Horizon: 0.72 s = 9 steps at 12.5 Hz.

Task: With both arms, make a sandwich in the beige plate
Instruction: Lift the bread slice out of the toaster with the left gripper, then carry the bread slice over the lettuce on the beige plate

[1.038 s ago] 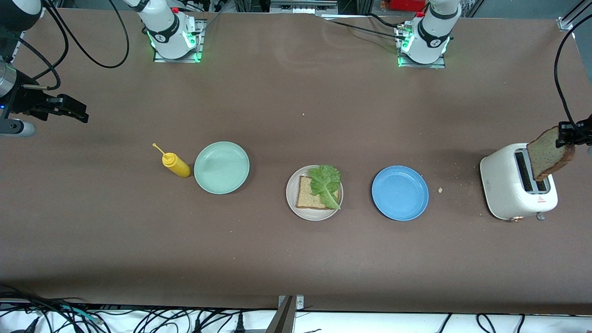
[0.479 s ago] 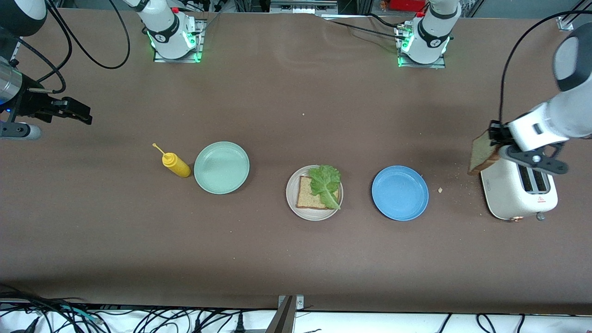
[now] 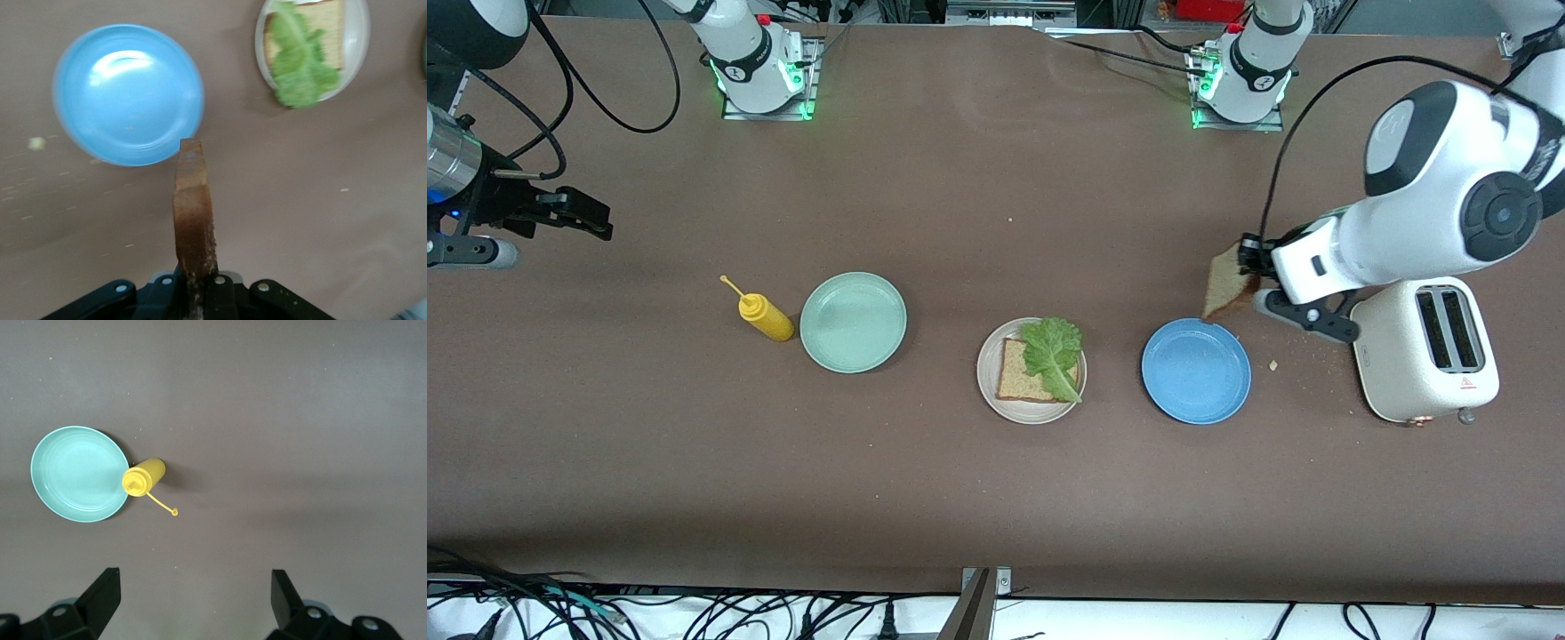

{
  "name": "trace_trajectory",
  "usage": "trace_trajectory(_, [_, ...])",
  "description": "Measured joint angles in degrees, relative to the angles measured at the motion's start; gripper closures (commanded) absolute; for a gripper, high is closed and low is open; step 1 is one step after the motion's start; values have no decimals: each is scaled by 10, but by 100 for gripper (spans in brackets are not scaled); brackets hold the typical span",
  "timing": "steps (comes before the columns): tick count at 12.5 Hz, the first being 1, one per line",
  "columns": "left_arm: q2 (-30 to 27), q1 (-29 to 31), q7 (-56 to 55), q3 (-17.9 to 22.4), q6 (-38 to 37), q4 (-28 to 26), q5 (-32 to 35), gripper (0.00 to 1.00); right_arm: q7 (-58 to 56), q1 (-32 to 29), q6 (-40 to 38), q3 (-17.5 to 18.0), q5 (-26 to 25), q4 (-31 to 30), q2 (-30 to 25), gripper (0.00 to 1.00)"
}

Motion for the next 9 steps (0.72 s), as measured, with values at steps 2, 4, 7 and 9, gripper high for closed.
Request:
trace_trajectory(2, [46, -18, -3, 0, 3, 33, -59, 100, 0, 0, 3, 0, 0, 0, 0, 0])
trace_trajectory(4, [92, -37, -3, 0, 30, 61, -103, 100, 0, 0, 4, 0, 0, 0, 1, 0])
trace_trajectory(7, [144, -70, -3, 0, 121, 72, -166, 100, 0, 0, 4, 0, 0, 0, 2, 0])
trace_trajectory(9, [170, -86, -3, 0, 175, 74, -200, 100, 0, 0, 4, 0, 0, 0, 4, 0])
